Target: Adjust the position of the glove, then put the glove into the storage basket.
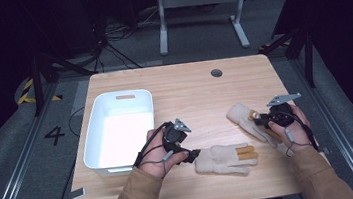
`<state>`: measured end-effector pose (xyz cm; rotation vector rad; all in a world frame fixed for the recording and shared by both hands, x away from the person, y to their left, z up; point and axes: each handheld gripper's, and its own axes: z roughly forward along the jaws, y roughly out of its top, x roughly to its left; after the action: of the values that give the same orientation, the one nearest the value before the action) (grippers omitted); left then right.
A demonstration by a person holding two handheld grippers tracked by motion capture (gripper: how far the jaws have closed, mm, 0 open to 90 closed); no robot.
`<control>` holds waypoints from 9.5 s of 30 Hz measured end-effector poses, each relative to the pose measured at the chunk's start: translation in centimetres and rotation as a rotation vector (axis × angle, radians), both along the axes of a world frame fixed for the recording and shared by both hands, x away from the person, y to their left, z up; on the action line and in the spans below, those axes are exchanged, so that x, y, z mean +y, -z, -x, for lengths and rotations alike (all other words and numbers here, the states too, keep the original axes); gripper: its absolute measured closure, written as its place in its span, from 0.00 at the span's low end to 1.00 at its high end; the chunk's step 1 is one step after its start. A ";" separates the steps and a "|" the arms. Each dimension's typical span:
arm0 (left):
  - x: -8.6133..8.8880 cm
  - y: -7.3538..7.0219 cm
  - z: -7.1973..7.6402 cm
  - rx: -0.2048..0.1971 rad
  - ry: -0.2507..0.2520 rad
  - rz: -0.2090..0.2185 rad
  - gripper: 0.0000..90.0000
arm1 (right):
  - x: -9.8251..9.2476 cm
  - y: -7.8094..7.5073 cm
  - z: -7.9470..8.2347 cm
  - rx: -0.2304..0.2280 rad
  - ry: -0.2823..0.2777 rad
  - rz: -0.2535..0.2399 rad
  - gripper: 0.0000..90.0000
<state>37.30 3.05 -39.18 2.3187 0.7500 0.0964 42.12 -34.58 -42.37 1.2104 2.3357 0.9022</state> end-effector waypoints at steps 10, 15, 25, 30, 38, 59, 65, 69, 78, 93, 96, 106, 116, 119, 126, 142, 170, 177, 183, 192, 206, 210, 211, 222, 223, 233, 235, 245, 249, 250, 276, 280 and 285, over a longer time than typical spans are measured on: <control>-0.5 -0.1 -0.2 -0.003 0.009 0.007 0.29 | -0.6 -1.4 1.0 -0.034 -0.024 -0.037 0.80; -0.6 -0.1 -0.3 -0.003 0.014 0.012 0.29 | -0.8 -2.2 1.5 -0.054 -0.038 -0.052 0.80; -0.4 -0.3 -0.5 -0.009 0.009 0.032 0.29 | -0.6 -3.8 2.6 -0.094 -0.103 -0.091 0.80; -0.4 -0.4 -0.6 -0.009 0.012 0.035 0.29 | -0.2 -4.7 3.2 -0.113 -0.149 -0.104 0.80; -0.6 -0.4 -0.7 -0.011 0.018 0.037 0.29 | 0.3 -5.2 3.8 -0.117 -0.213 -0.105 0.80; -0.1 -0.6 -0.5 -0.008 0.012 0.045 0.29 | 3.5 -5.6 4.4 -0.084 -0.419 -0.117 0.80; 0.4 -0.5 -0.3 -0.009 -0.002 0.043 0.29 | 4.3 -5.6 4.3 -0.079 -0.462 -0.131 0.79; 0.7 -0.5 -0.2 -0.009 -0.010 0.042 0.29 | 5.2 -5.7 4.3 -0.076 -0.504 -0.129 0.79; 0.8 -0.5 -0.2 -0.010 -0.012 0.039 0.29 | 6.7 -5.7 4.7 -0.058 -0.573 -0.143 0.79; 0.6 -0.4 -0.2 -0.004 -0.003 0.041 0.30 | 8.9 -4.5 5.1 -0.022 -0.666 -0.137 0.79; 0.6 -0.4 -0.1 -0.004 -0.003 0.042 0.30 | 9.2 -4.3 5.1 -0.015 -0.678 -0.140 0.79; 0.3 -0.4 -0.3 0.001 0.004 0.040 0.30 | 10.0 -3.4 5.3 0.034 -0.735 -0.142 0.78; -0.1 -0.2 -0.3 0.003 0.014 0.035 0.30 | 9.7 -2.0 4.7 0.101 -0.725 -0.082 0.77; -0.2 -0.2 -0.4 0.003 0.020 0.028 0.30 | 9.7 -1.7 4.6 0.117 -0.713 -0.063 0.77; -0.2 0.1 -0.5 0.013 0.030 0.022 0.32 | 9.5 -1.0 4.3 0.144 -0.682 -0.026 0.73; -1.1 -0.9 -0.9 -0.034 0.115 0.065 0.26 | 7.6 -2.0 4.7 0.039 -0.555 -0.098 0.35; -2.3 -1.6 -0.8 -0.059 0.169 0.026 0.29 | 2.0 -3.3 4.0 -0.078 -0.146 -0.196 0.45; -2.4 -1.4 -0.7 -0.048 0.144 0.040 0.31 | 0.6 -2.9 3.6 -0.052 -0.053 -0.162 0.63; -2.7 -0.9 -0.8 -0.065 0.146 0.048 0.30 | -0.3 -2.1 3.1 -0.093 -0.010 -0.119 0.62; -3.8 -0.4 -0.6 -0.042 0.145 0.053 0.30 | -1.1 -1.0 2.5 -0.049 0.000 -0.109 0.53; -4.7 0.8 -0.8 -0.064 0.222 0.037 0.27 | -2.8 0.7 1.9 -0.037 0.099 -0.063 0.45; -5.1 1.1 -0.8 -0.069 0.249 0.031 0.23 | -2.5 0.8 1.9 -0.025 0.089 -0.072 0.45; -5.3 1.1 -0.8 -0.074 0.258 0.027 0.23 | -2.5 0.8 1.9 -0.022 0.083 -0.073 0.45; -6.2 2.2 -0.4 -0.071 0.361 -0.023 0.20 | -2.8 0.6 2.4 -0.012 0.098 -0.092 0.45; -6.4 2.5 -0.5 -0.072 0.365 -0.040 0.19 | -2.7 0.5 2.4 -0.013 0.098 -0.097 0.45; -7.0 3.7 -0.3 -0.071 0.399 -0.100 0.19 | -2.6 0.5 2.2 -0.002 0.094 -0.107 0.44; -7.2 3.9 -0.2 -0.083 0.407 -0.106 0.18 | -2.6 0.5 2.2 -0.002 0.093 -0.107 0.44; -7.8 5.1 0.0 -0.107 0.458 -0.131 0.17 | -2.6 0.5 2.2 0.007 0.099 -0.114 0.44; -8.0 5.4 -0.1 -0.101 0.451 -0.131 0.17 | -2.7 0.6 2.2 0.009 0.100 -0.112 0.44; -8.1 5.5 -0.1 -0.105 0.453 -0.129 0.17 | -2.6 0.6 2.2 0.010 0.098 -0.111 0.44; -8.8 7.5 -0.4 -0.102 0.457 -0.016 0.11 | -2.5 0.8 2.1 0.015 0.097 -0.103 0.44; -8.8 8.0 -0.4 -0.124 0.455 0.026 0.07 | -2.5 0.8 2.1 0.017 0.095 -0.099 0.44; -8.9 8.1 -0.2 -0.128 0.451 0.023 0.05 | -2.6 0.9 2.1 0.015 0.095 -0.097 0.44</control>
<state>37.53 -5.83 -47.29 2.3749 0.1543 0.0320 40.01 -37.14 -43.24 1.3588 2.2477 0.9872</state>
